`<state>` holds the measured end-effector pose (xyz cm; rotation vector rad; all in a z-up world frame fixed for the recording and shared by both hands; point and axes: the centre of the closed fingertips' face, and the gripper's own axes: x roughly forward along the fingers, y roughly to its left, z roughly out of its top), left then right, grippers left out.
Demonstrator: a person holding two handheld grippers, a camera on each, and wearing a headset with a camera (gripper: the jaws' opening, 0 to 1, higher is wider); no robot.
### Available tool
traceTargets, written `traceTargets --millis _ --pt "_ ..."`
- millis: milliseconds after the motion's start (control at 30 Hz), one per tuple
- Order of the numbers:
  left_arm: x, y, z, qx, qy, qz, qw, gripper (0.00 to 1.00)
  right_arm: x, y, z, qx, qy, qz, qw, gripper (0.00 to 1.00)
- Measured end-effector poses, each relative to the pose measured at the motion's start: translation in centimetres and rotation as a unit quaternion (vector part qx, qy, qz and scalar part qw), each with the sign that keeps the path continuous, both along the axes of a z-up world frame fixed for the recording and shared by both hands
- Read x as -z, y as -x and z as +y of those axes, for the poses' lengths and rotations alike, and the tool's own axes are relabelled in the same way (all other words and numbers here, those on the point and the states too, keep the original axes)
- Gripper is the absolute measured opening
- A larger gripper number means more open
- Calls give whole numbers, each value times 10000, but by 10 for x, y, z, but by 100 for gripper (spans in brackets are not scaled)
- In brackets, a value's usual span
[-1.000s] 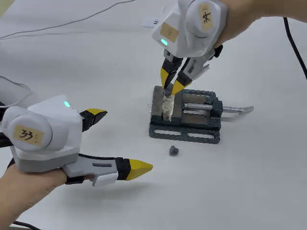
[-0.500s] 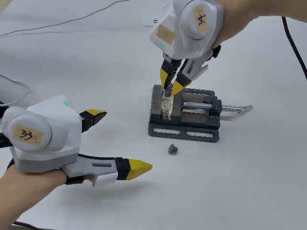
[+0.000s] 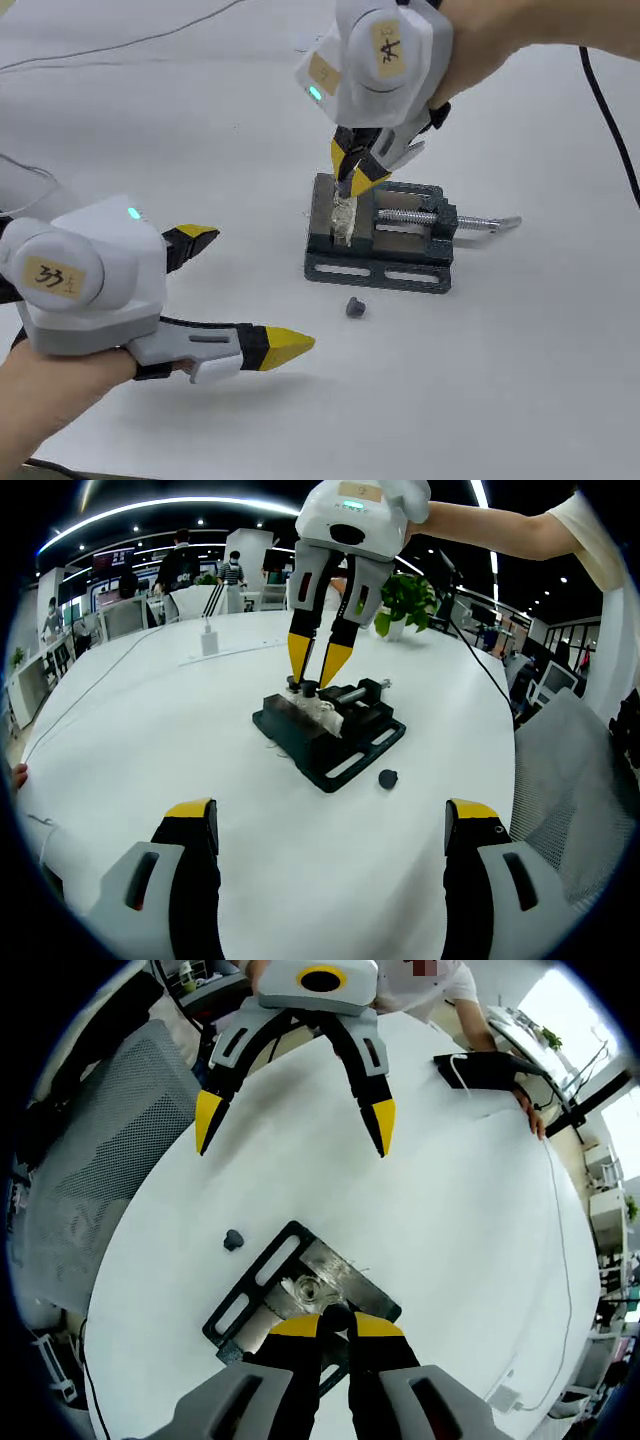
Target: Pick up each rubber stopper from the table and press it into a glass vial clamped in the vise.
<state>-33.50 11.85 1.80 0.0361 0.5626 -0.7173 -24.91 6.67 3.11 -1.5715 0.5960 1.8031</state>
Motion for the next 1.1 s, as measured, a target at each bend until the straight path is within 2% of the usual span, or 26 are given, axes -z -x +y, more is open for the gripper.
traceTargets --millis 67,167,233,333,433,833,1000,1100 --pt "-1 -1 -1 1 7 -16 10000 93 0 1 0 374 0 45 9993 3" --pt "-2 -2 -2 4 16 -32 10000 93 0 -2 5 644 -54 137 9978 3" --pt "-2 -3 -3 9 20 -36 10000 93 1 -2 4 963 -97 232 9950 3" --pt "-3 -3 -3 10 26 -42 10000 93 0 -2 4 1081 -115 303 9936 4" --pt "-3 -2 -3 11 19 -39 10000 93 0 2 2 1054 -110 315 9939 4" --pt "-4 1 -1 -29 5 -21 10000 93 -1 -1 2 805 -237 455 9954 6" --pt "-4 1 -3 -11 8 -18 10000 92 -1 1 1 582 -262 367 9973 6" --pt "-4 0 -4 3 12 -20 10000 92 -1 1 1 604 -281 369 9971 7"
